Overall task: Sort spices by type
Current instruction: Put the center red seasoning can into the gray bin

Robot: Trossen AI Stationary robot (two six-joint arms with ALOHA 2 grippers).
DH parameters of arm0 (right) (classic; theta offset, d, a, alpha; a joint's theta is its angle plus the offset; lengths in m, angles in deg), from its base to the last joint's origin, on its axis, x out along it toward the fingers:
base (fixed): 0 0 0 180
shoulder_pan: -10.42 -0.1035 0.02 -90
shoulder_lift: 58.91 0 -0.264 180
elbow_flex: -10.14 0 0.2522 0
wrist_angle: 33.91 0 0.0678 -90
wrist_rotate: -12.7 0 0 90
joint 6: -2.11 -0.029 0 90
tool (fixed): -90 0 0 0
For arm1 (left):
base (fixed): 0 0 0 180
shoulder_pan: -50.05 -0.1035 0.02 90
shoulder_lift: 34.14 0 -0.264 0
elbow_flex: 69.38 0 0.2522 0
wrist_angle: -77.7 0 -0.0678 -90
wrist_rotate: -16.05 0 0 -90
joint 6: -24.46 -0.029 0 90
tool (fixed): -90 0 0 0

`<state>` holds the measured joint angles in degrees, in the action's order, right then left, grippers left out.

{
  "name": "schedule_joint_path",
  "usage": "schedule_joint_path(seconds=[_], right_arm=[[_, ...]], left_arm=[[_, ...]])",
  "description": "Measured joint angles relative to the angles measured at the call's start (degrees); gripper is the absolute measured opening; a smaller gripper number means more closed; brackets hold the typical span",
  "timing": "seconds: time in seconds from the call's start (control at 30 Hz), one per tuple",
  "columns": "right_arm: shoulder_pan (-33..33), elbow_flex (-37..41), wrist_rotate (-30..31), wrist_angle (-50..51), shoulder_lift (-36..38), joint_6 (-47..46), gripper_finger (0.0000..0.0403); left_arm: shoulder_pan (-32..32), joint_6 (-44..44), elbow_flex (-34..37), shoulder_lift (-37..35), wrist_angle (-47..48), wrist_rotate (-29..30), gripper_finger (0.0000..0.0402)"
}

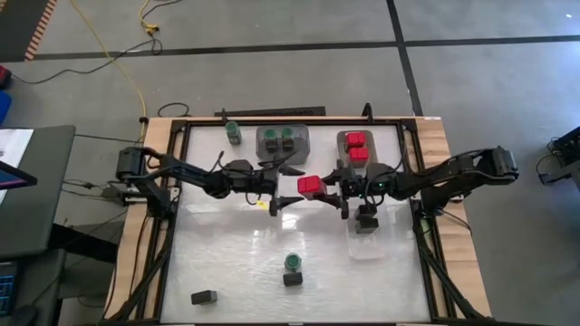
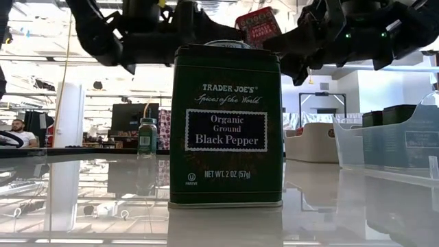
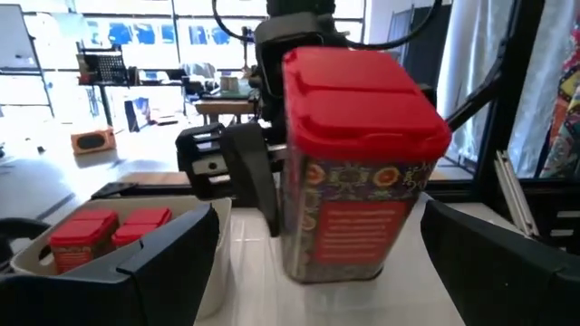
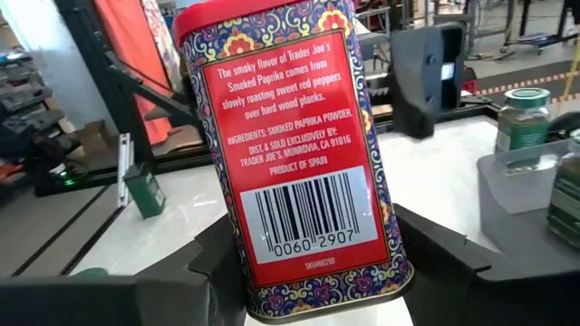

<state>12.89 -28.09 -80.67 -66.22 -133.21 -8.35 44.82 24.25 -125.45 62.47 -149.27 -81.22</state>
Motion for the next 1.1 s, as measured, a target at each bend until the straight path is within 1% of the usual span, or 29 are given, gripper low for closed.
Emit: schedule_joint_path(seconds=[0.1, 0.23, 0.53, 0.63, 0.83, 1.1], right_arm=[[0.03, 0.00, 0.20, -1.33, -0.02, 0.01, 0.0244], [0.01, -0.02, 0.19, -4.18, -0.02, 0.03, 0.0244], [0.01, -0.01, 0.23, -3.93, -0.04, 0.42, 0.0244], [0.01, -0.02, 0.23, -4.03, -0.04, 0.44, 0.0244], [0.01, -0.02, 0.30, -3.77, -0.04, 0.46, 0.0244], [0.01, -0.02, 0.48, -3.94, -0.02, 0.46, 0.0244]], left_arm=[[0.00, 0.15, -1.53, 1.63, 1.27, 0.00, 0.0368], [0.00, 1.18, -2.68, 3.84, 0.54, -0.02, 0.0368], [0.13, 1.27, -3.05, 3.92, -0.32, -0.04, 0.0365], [0.20, 1.85, -3.02, 3.94, 0.08, -0.07, 0.0347], [0.28, 2.51, -3.00, 3.94, 0.30, -0.07, 0.0294], [0.37, 2.45, -3.00, 3.94, 0.85, -0.09, 0.0241]])
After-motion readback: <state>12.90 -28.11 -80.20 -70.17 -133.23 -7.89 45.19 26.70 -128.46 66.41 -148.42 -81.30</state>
